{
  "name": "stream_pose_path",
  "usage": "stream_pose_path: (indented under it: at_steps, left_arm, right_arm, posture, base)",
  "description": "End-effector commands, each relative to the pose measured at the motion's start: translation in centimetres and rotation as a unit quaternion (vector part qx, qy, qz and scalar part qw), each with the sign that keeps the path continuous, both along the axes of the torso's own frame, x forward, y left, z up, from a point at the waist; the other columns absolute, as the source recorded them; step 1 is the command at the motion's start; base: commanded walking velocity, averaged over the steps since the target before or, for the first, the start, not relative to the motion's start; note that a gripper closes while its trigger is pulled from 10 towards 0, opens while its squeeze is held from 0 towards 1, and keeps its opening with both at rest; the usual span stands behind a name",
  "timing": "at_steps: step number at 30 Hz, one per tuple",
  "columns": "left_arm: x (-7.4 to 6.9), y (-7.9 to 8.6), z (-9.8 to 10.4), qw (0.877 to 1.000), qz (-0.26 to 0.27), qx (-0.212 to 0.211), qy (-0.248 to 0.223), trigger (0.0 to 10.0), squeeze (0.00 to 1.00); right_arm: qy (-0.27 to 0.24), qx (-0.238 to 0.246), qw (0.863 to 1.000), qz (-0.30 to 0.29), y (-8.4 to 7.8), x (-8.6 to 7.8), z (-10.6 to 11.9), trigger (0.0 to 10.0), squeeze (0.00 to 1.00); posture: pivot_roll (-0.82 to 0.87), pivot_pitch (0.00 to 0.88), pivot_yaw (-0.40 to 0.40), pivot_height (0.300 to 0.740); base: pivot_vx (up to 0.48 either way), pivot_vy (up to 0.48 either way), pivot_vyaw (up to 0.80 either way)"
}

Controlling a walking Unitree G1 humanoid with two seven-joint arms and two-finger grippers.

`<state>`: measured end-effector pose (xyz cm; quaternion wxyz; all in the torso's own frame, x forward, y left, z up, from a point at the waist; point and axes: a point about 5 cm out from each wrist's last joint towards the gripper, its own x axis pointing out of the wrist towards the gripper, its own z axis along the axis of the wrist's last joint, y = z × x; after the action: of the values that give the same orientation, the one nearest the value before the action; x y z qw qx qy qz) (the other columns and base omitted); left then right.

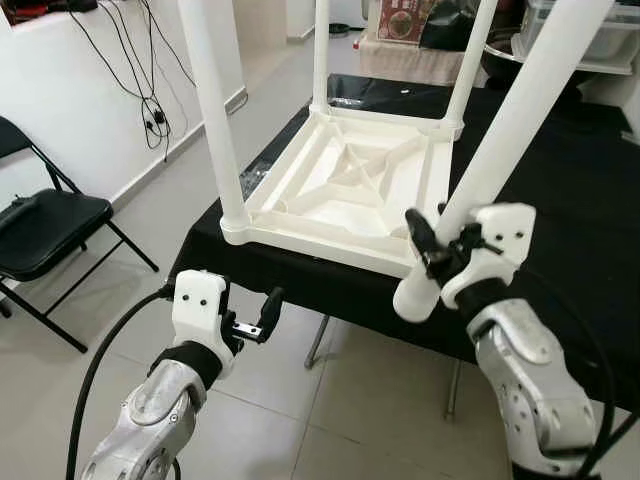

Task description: Building children table

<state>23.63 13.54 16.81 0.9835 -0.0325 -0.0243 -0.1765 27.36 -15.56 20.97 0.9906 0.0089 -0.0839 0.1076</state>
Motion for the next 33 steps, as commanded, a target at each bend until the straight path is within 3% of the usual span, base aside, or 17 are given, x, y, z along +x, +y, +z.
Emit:
stream_pose_path:
  at_steps: [1, 7, 18, 20, 27, 30, 33]
  left_arm:
    - [0.0, 0.4, 0.0, 1.000, 0.008, 0.004, -0.009, 10.0, 0.00]
    - [0.3, 1.4, 0.1, 0.999, 0.036, 0.007, -0.020, 10.0, 0.00]
    - [0.4, 0.3, -0.1, 1.000, 0.021, 0.002, -0.023, 10.0, 0.00]
    - [0.3, -0.5, -1.2, 1.000, -0.001, 0.012, 0.007, 10.0, 0.00]
    - [-1.2, -1.9, -2.4, 0.997, -0.068, 0.017, 0.028, 10.0, 0.00]
    - [-1.6, -2.1, -2.5, 0.997, -0.067, 0.015, 0.024, 10.0, 0.00]
    - [-2.1, -2.3, -2.8, 0.996, -0.070, 0.052, 0.016, 10.0, 0.00]
  right_arm:
    - [-0.007, 0.005, 1.000, 0.011, 0.4, -0.6, 0.3, 10.0, 0.00]
    - [-0.013, 0.009, 0.999, 0.037, 1.4, -0.8, 0.7, 10.0, 0.00]
    - [-0.026, 0.014, 0.999, 0.043, 1.4, 0.2, 1.8, 10.0, 0.00]
    - [-0.039, 0.010, 0.998, 0.055, 1.2, 0.6, 2.5, 10.0, 0.00]
    - [-0.056, 0.014, 0.995, 0.076, 1.0, 1.2, 3.7, 10.0, 0.00]
    - [-0.057, 0.016, 0.991, 0.119, 1.6, 1.3, 4.1, 10.0, 0.00]
    - [-0.060, 0.019, 0.980, 0.188, 2.5, 1.0, 4.4, 10.0, 0.00]
  posture:
    - [0.04, 0.067, -0.017, 0.740]
    - [0.05, 0.063, -0.023, 0.740]
    - [0.05, 0.072, -0.015, 0.740]
    - [0.04, 0.078, -0.008, 0.740]
    - [0.04, 0.094, -0.006, 0.740]
    - [0.04, 0.108, -0.007, 0.740]
    - [0.05, 0.134, -0.010, 0.740]
  base:
    - [0.322, 0.000, -0.80]
    - [0.349, 0.000, -0.27]
    - [0.331, 0.000, 0.00]
    - [0.000, 0.000, 0.00]
    - [0.000, -0.183, 0.00]
    - [0.000, -0.429, 0.00]
    - [0.000, 0.000, 0.00]
